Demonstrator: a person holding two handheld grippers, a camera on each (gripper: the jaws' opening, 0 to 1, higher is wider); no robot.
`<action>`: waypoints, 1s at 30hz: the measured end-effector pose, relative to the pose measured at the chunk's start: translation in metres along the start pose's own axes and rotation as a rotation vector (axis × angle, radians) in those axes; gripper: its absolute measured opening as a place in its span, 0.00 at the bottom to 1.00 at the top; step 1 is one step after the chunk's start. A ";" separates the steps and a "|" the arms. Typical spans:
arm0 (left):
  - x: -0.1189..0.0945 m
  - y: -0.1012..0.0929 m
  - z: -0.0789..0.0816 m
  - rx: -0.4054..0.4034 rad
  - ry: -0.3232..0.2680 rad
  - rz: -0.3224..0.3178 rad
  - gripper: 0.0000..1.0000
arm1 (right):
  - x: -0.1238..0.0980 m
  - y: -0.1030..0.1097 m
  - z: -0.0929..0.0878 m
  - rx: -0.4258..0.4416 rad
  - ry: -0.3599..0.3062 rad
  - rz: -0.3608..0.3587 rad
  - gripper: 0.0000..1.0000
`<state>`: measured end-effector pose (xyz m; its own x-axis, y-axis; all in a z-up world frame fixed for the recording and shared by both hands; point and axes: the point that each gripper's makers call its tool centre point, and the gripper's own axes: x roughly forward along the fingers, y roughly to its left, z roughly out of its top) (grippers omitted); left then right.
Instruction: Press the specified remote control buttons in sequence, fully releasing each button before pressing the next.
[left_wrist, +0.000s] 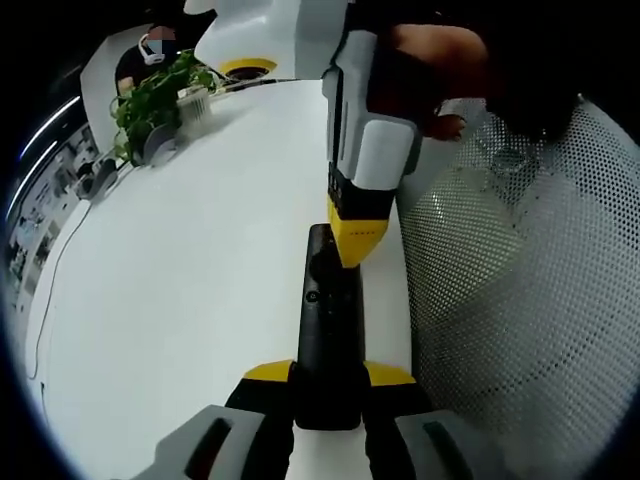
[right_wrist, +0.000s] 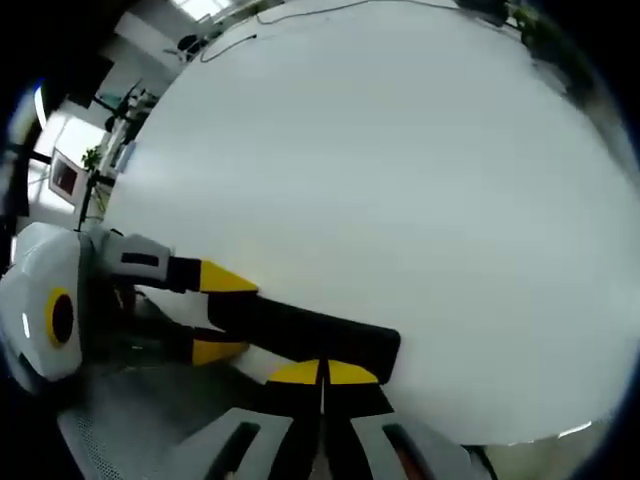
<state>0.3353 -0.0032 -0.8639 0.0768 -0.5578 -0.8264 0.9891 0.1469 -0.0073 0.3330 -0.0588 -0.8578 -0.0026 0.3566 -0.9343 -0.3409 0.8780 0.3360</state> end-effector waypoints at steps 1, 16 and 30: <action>0.000 0.000 0.000 0.000 0.000 0.000 0.25 | 0.000 -0.001 0.000 0.000 0.000 0.000 0.00; 0.000 0.000 0.000 0.000 -0.003 -0.001 0.25 | 0.000 -0.002 0.000 0.010 -0.005 0.009 0.00; 0.000 0.000 0.000 0.003 0.001 0.001 0.25 | 0.000 -0.002 0.000 0.026 -0.014 0.010 0.00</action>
<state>0.3352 -0.0035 -0.8634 0.0773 -0.5567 -0.8271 0.9894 0.1449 -0.0050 0.3336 -0.0605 -0.8584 0.0077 0.3696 -0.9291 -0.3165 0.8823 0.3484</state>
